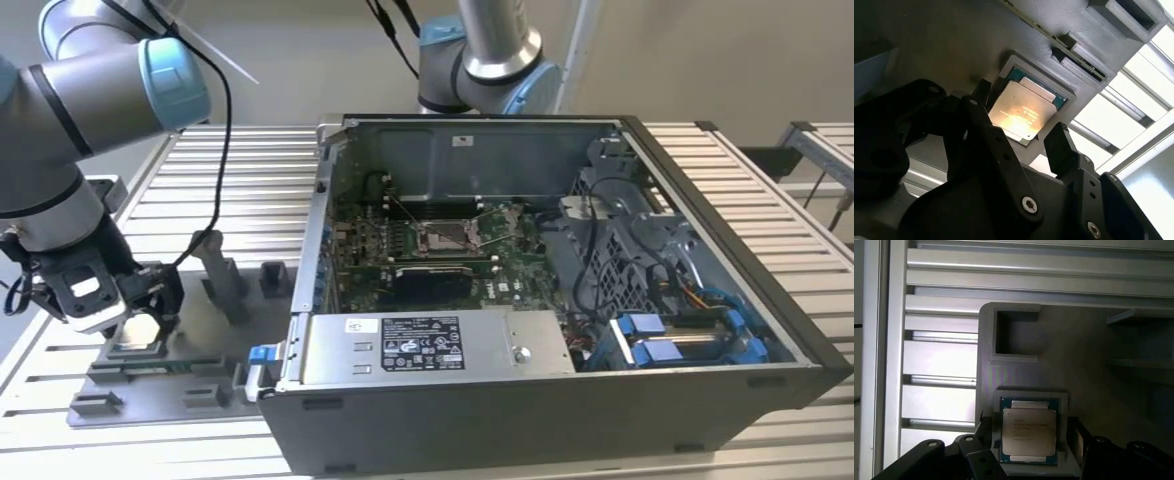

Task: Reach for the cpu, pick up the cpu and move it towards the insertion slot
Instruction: 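Pick up the cpu and move it towards the insertion slot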

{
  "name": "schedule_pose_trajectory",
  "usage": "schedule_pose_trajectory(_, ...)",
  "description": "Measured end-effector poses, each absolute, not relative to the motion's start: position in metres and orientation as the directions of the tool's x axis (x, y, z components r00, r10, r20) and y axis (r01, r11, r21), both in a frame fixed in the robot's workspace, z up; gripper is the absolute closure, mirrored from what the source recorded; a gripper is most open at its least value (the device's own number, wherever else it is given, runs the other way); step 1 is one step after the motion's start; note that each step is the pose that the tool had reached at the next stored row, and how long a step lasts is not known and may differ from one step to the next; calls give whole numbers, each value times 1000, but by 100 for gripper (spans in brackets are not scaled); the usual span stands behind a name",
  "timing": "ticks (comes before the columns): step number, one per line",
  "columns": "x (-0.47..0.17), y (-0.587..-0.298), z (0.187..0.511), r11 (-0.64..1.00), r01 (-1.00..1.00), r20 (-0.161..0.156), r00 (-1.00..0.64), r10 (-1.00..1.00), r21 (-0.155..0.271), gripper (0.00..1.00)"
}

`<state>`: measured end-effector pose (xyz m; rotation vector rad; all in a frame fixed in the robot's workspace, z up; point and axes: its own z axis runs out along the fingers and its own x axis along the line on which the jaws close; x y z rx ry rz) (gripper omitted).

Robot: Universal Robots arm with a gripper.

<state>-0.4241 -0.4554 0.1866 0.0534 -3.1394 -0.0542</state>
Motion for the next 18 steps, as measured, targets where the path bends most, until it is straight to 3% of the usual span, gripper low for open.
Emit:
schedule_pose_trajectory(9,-424,-455,186,999,-34,1,-999,-34,35,0)
schedule_pose_trajectory(10,-424,-455,186,999,-34,1,-999,-34,35,100)
schedule_pose_trajectory(18,-424,-455,185,999,-34,1,-999,-34,35,100)
